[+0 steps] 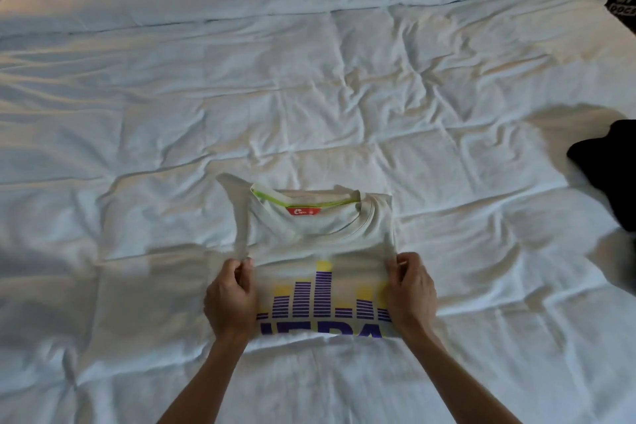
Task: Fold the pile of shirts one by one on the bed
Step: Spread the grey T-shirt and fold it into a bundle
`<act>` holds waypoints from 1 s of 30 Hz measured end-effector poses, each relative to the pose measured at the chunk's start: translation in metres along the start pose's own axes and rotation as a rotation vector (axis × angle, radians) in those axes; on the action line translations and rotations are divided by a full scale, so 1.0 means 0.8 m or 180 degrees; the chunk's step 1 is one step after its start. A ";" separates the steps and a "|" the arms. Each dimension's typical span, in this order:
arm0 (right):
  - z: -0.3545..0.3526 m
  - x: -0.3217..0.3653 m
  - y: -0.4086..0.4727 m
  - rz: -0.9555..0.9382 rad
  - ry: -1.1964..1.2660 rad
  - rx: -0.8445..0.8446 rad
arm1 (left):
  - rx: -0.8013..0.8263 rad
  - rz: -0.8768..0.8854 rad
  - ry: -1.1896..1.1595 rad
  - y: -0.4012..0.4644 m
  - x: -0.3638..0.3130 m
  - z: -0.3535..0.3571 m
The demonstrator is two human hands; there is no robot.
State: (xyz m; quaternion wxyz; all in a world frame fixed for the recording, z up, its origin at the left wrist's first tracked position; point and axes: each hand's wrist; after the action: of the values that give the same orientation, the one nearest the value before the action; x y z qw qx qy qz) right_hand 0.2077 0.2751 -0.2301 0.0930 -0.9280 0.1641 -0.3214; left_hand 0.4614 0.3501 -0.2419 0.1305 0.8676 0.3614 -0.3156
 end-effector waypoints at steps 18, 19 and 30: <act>-0.118 0.128 0.012 -0.0291 0.0860 0.0557 | 0.1434 -0.0057 -0.0797 0.094 -0.139 -0.085; -0.149 0.154 0.010 -0.0391 0.0887 0.0510 | 0.1405 0.0035 -0.0859 0.103 -0.167 -0.112; -0.509 0.450 -0.128 -0.1561 0.1467 0.0000 | 0.0560 0.0919 -0.1533 0.120 -0.457 -0.493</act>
State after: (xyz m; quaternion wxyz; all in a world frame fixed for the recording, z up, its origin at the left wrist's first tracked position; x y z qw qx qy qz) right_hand 0.2436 0.2114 0.3178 -0.0267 -0.8428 -0.0474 -0.5355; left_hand 0.5112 0.2622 0.2948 0.1803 0.8182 0.1641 -0.5207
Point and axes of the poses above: each hand's wrist, its own y-axis towards the middle knuckle, its own z-axis out of the palm, x = y × z, and after that the axes turned 2 degrees about -y, right-handed
